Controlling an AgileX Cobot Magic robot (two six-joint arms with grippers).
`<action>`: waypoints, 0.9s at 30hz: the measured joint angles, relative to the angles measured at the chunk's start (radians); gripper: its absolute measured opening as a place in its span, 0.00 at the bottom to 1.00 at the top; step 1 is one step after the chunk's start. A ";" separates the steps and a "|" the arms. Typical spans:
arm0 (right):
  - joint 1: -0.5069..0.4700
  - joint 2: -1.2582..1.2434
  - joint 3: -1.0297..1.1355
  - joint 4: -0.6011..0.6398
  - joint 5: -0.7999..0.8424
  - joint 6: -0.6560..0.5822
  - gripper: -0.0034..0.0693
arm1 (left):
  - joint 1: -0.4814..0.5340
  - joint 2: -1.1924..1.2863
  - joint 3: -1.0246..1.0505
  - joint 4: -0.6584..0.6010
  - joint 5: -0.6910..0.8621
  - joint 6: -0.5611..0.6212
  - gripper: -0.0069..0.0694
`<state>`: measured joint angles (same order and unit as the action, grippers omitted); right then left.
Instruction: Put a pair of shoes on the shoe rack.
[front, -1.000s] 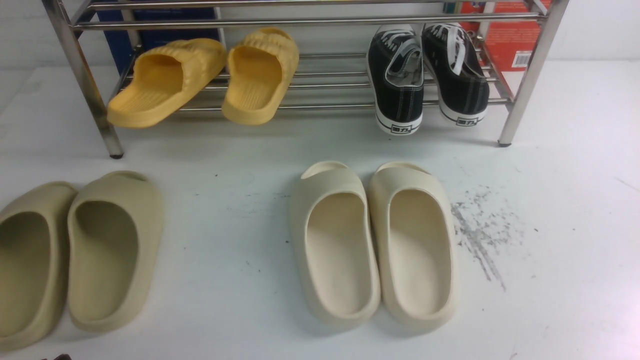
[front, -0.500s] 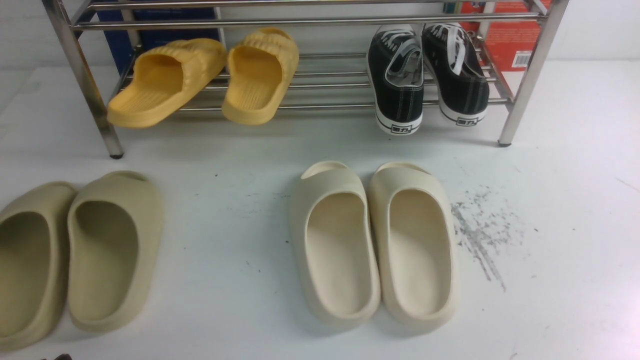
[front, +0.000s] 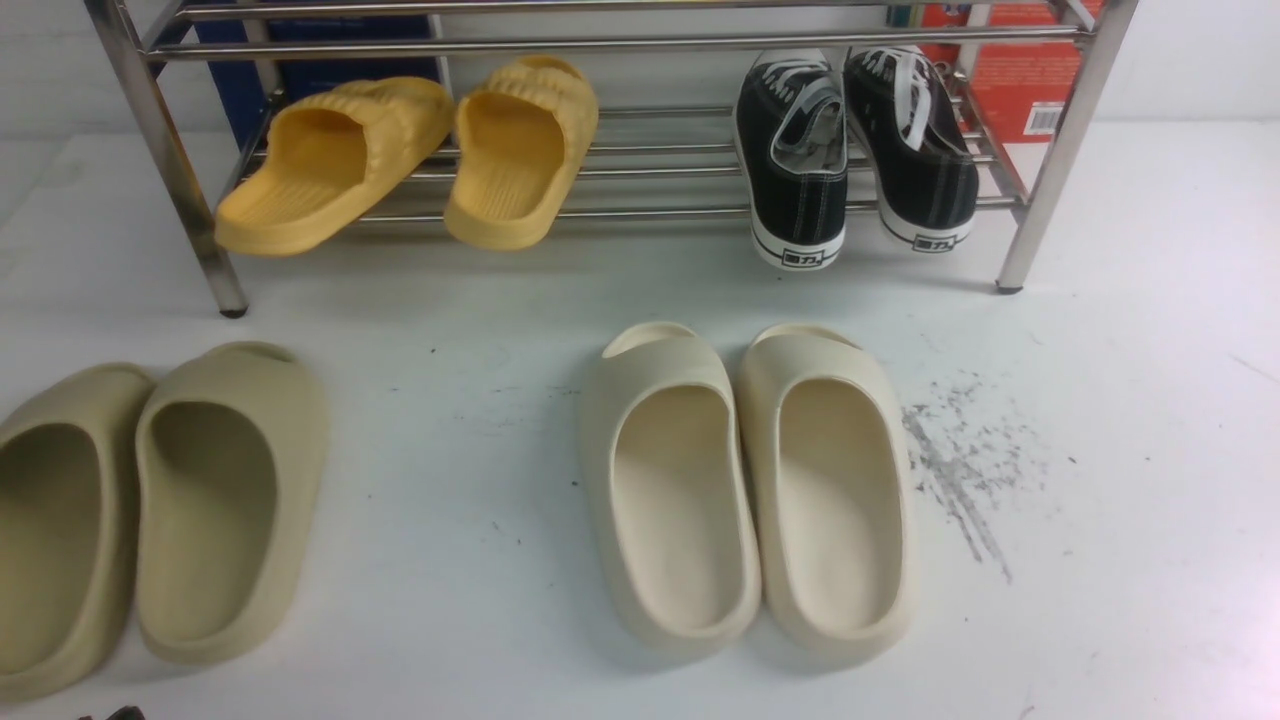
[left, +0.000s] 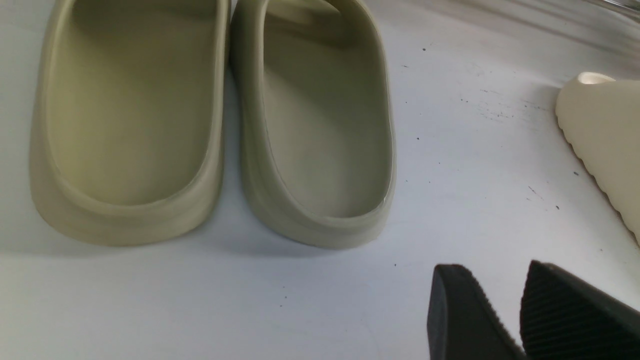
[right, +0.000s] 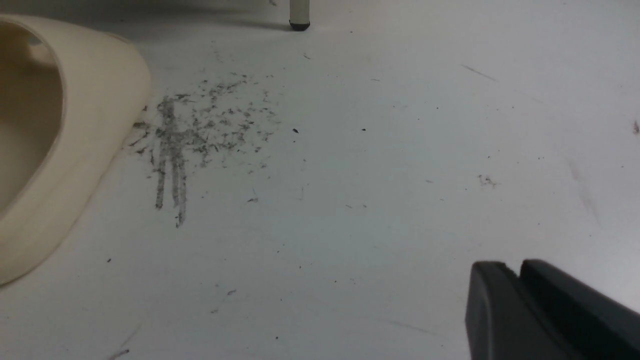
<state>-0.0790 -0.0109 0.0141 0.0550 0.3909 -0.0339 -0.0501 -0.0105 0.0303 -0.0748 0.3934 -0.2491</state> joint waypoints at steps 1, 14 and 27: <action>0.000 0.000 0.000 0.000 0.000 0.000 0.20 | 0.000 0.000 0.000 0.001 -0.006 0.014 0.36; 0.000 0.000 0.000 0.000 0.000 0.000 0.22 | 0.000 0.000 0.000 -0.063 -0.007 0.036 0.30; 0.000 0.000 0.000 0.000 0.000 0.000 0.24 | 0.000 0.000 0.000 -0.063 -0.002 0.036 0.07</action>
<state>-0.0790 -0.0109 0.0141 0.0550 0.3909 -0.0339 -0.0501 -0.0105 0.0303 -0.1381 0.3910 -0.2131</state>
